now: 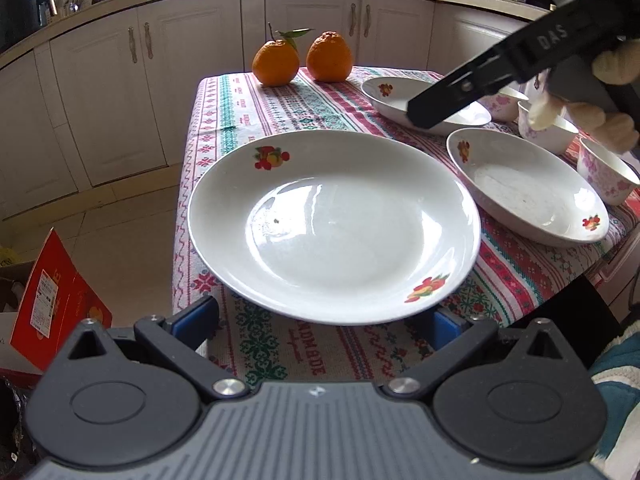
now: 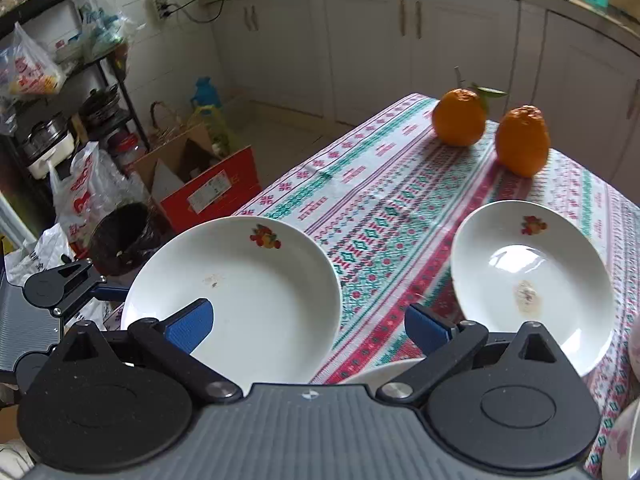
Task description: Organize plates and bowls
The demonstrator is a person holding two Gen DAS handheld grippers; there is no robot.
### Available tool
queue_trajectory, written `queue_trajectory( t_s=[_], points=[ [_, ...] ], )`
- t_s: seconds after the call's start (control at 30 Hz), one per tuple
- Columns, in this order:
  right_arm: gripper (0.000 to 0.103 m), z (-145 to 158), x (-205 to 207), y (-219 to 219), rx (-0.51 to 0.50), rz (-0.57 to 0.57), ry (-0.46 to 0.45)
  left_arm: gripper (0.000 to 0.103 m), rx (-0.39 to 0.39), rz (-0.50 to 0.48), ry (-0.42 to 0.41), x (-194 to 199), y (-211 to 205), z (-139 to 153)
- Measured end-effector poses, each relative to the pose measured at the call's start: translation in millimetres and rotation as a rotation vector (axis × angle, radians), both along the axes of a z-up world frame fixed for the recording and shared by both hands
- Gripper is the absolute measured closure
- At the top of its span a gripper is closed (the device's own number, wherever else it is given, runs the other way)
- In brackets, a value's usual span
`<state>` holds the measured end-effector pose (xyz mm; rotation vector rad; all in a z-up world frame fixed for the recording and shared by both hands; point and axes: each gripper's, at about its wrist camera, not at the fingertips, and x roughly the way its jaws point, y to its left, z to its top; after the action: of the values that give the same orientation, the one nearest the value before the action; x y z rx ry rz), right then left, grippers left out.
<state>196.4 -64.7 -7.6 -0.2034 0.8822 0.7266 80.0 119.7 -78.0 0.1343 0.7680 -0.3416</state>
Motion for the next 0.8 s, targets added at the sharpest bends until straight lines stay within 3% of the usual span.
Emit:
queue_trajectory(
  t_s=[0.57, 0.8],
  points=[
    [0.000, -31.4, 41.4, 31.5, -0.043, 0.094, 0.113, 0.001, -0.002, -0.050, -0.031, -2.8, 0.9, -0.9],
    [0.014, -40.8, 53.8, 38.8, -0.022, 0.123, 0.175, 0.001, -0.008, -0.080, -0.047, -5.1, 2.2, 2.5]
  ],
)
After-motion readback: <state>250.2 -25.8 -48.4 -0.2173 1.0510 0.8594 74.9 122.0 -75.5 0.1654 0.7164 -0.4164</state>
